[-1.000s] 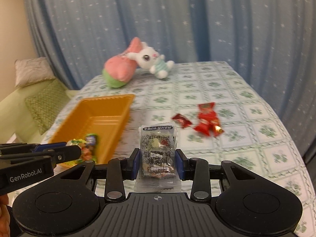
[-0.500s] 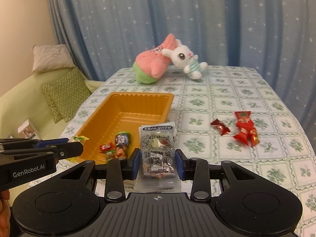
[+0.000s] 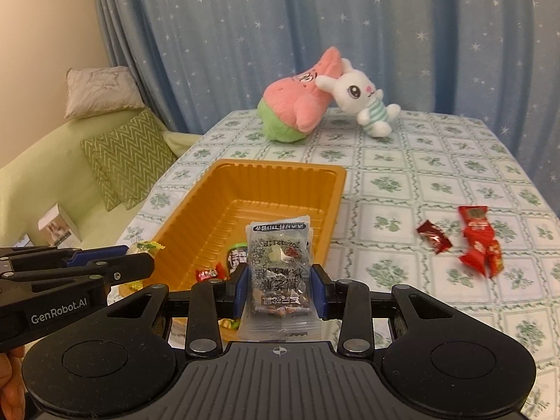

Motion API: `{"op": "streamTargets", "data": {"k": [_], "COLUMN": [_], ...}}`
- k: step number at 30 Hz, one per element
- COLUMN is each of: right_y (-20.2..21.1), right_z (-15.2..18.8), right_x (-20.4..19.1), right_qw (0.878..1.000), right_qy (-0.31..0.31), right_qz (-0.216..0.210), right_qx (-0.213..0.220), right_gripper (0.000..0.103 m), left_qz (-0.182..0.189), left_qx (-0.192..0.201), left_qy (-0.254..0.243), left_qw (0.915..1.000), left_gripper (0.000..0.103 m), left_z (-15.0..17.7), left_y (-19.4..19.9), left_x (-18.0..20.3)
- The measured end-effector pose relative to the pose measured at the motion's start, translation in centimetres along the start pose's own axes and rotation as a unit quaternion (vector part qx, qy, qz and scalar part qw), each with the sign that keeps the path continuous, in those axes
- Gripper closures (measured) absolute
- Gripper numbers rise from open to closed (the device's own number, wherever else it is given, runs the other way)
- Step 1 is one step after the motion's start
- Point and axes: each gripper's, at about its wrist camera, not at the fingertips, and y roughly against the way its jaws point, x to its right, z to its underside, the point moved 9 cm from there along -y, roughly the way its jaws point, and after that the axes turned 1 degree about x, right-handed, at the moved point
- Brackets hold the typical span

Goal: Organize snacks
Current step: 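Carry the yellow candy with the left tool over the orange tray while the right tool carries the packet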

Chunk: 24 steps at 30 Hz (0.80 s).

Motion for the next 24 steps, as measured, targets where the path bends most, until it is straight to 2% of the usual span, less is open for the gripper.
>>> {"op": "streamTargets", "data": {"k": [12, 24], "right_y": [-5.0, -7.3], "right_z": [-1.4, -1.8], "right_x": [-0.7, -0.2], "right_qw": [1.000, 1.000], "right_qy": [-0.003, -0.014], "right_qz": [-0.008, -0.008], "right_qx": [-0.018, -0.027], "right_gripper": [0.066, 0.066], "left_qz": [-0.007, 0.000], "left_qx": [-0.020, -0.032], "left_qy": [-0.010, -0.021], "left_qw": [0.9997, 0.9993], "left_gripper": [0.084, 0.084], "left_z": [-0.7, -1.0], "left_y": [-4.3, -6.8], "left_x": [-2.9, -2.8]}}
